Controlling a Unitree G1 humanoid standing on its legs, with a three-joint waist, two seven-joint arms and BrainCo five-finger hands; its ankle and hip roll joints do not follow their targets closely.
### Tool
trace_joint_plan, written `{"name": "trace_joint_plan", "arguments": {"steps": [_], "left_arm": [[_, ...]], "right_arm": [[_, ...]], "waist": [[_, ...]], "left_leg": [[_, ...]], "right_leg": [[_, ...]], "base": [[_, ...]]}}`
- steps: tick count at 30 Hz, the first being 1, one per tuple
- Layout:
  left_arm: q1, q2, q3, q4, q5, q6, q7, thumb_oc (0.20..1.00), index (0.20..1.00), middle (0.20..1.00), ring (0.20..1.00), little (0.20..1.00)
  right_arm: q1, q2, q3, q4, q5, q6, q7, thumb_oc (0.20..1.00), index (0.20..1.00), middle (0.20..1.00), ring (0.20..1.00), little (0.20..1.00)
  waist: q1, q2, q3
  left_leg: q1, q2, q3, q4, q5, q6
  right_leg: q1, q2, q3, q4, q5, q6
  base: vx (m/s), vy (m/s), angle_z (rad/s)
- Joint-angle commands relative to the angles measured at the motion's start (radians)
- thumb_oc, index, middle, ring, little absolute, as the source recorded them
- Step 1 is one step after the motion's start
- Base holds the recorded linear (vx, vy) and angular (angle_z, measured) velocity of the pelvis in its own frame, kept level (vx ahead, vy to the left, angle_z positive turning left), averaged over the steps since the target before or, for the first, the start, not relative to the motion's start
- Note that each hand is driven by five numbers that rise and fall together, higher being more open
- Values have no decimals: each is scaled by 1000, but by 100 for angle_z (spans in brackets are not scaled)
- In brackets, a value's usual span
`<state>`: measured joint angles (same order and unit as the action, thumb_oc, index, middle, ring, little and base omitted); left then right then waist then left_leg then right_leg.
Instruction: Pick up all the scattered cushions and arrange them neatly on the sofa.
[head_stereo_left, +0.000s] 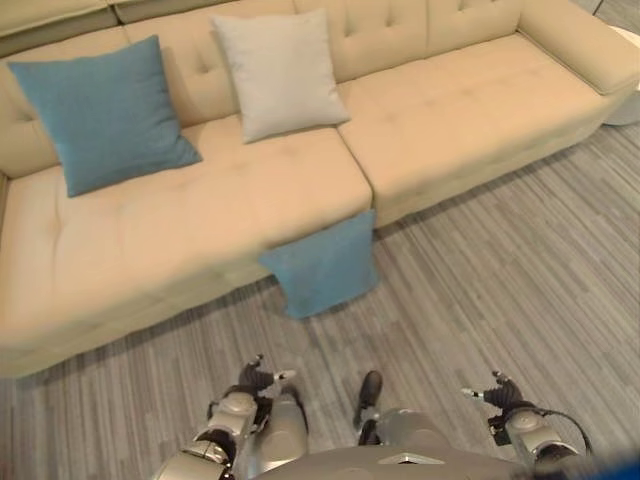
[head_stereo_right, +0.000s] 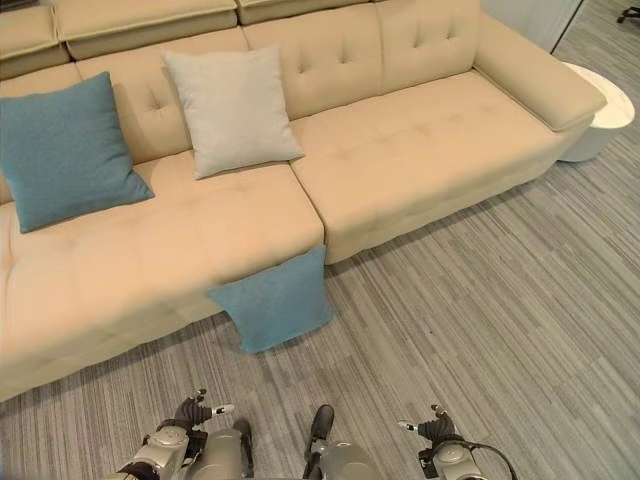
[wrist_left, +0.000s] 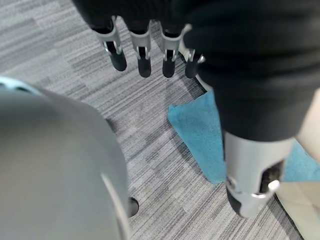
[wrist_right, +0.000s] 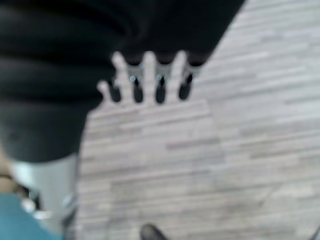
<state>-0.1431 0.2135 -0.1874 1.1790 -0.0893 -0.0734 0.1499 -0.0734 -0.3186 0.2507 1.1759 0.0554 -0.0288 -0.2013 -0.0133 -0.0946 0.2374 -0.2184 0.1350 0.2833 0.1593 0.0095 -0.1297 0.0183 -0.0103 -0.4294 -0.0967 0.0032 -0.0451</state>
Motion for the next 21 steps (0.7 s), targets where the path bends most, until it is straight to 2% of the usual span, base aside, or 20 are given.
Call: {"name": "trace_joint_plan", "arguments": {"steps": [1, 3, 5, 6, 7, 8, 9, 10, 12, 13, 16, 18, 19, 21], "left_arm": [[22, 38, -18, 10, 14, -1, -10, 1000, 1000, 1000, 1000, 1000], [42, 41, -3, 22, 21, 4, -7, 1000, 1000, 1000, 1000, 1000], [61, 48, 12, 36, 34, 9, -10, 1000, 1000, 1000, 1000, 1000], [61, 48, 12, 36, 34, 9, -10, 1000, 1000, 1000, 1000, 1000], [61, 55, 18, 36, 32, 9, -11, 1000, 1000, 1000, 1000, 1000], [60, 60, 18, 36, 34, 11, -12, 1000, 1000, 1000, 1000, 1000], [55, 66, 15, 30, 33, 11, -10, 1000, 1000, 1000, 1000, 1000], [41, 77, 12, 18, 28, 9, -6, 1000, 1000, 1000, 1000, 1000], [31, 81, 4, 8, 25, 3, -4, 1000, 1000, 1000, 1000, 1000], [31, 81, 4, 9, 25, 3, -4, 1000, 1000, 1000, 1000, 1000], [14, 84, -4, 6, 27, -3, 0, 1000, 1000, 1000, 1000, 1000], [-2, 88, -7, 4, 26, -5, 3, 1000, 1000, 1000, 1000, 1000], [-2, 88, -7, 4, 26, -5, 3, 1000, 1000, 1000, 1000, 1000], [-14, 92, -14, -5, 25, -11, 5, 1000, 1000, 1000, 1000, 1000]], "right_arm": [[-2, -33, -14, -2, 7, -10, -11, 1000, 1000, 1000, 1000, 1000], [7, -26, -8, -5, -5, -7, -4, 1000, 1000, 1000, 1000, 1000], [12, -17, -6, -14, -20, -8, 0, 1000, 1000, 1000, 1000, 1000], [12, -17, -6, -14, -20, -8, 0, 1000, 1000, 1000, 1000, 1000], [5, -14, -5, -19, -26, -9, 1, 1000, 1000, 1000, 1000, 1000], [3, -12, -5, -25, -30, -10, 5, 1000, 1000, 1000, 1000, 1000], [-2, -9, -2, -31, -31, -8, 6, 1000, 1000, 1000, 1000, 1000], [-14, -5, -1, -42, -28, -10, 8, 1000, 1000, 1000, 1000, 1000], [-19, -6, 2, -51, -24, -12, 7, 1000, 1000, 1000, 1000, 1000], [-19, -6, 2, -51, -24, -12, 7, 1000, 1000, 1000, 1000, 1000], [-28, -11, 3, -55, -21, -12, 3, 1000, 1000, 1000, 1000, 1000], [-33, -11, 2, -60, -21, -9, 2, 1000, 1000, 1000, 1000, 1000], [-33, -11, 2, -60, -21, -9, 2, 1000, 1000, 1000, 1000, 1000], [-34, -16, 1, -70, -20, -9, 1, 1000, 1000, 1000, 1000, 1000]], "waist": [[26, 18, -12], [30, 17, -23], [43, 6, -41], [43, 6, -41], [48, 4, -37], [48, -3, -38], [46, -3, -33], [38, 8, -19], [22, 17, -12], [22, 17, -11], [3, 24, 0], [-17, 22, 10], [-17, 22, 10], [-26, 12, 18]], "left_leg": [[4, -48, 26, -32, 34, 56], [19, -62, 31, -35, 22, 74], [44, -84, 41, -46, -2, 100], [44, -84, 41, -46, -2, 100], [59, -91, 49, -45, -18, 113], [80, -107, 42, -39, -59, 119], [84, -109, 41, -32, -67, 127], [94, -108, 41, -23, -66, 147], [120, -119, 16, -33, -79, 150], [121, -119, 16, -33, -79, 150], [141, -129, -22, -38, -93, 151], [143, -138, -61, -28, -102, 151], [143, -138, -61, -28, -102, 151], [134, -148, -90, -6, -118, 151]], "right_leg": [[40, -44, 143, 93, -94, 115], [57, -43, 149, 110, -118, 121], [60, -70, 156, 186, -143, 139], [60, -70, 156, 186, -143, 139], [42, -89, 149, 253, -145, 154], [32, -116, 149, 315, -159, 180], [-2, -132, 152, 381, -144, 188], [-85, -136, 180, 466, -92, 192], [-131, -117, 222, 461, -99, 176], [-131, -117, 222, 461, -100, 176], [-172, -124, 260, 366, -72, 170], [-209, -126, 318, 313, -29, 185], [-209, -126, 318, 313, -29, 185], [-212, -125, 359, 295, -15, 187]], "base": [[337, 118, 15], [270, 135, -13], [294, 198, -24], [194, 173, -34], [189, 145, -23], [218, 192, -8], [162, 190, 3], [81, 135, 7], [106, 68, 26], [118, 12, 41], [144, -33, 41], [148, -69, 40], [101, -58, 62], [60, -95, 55]]}}
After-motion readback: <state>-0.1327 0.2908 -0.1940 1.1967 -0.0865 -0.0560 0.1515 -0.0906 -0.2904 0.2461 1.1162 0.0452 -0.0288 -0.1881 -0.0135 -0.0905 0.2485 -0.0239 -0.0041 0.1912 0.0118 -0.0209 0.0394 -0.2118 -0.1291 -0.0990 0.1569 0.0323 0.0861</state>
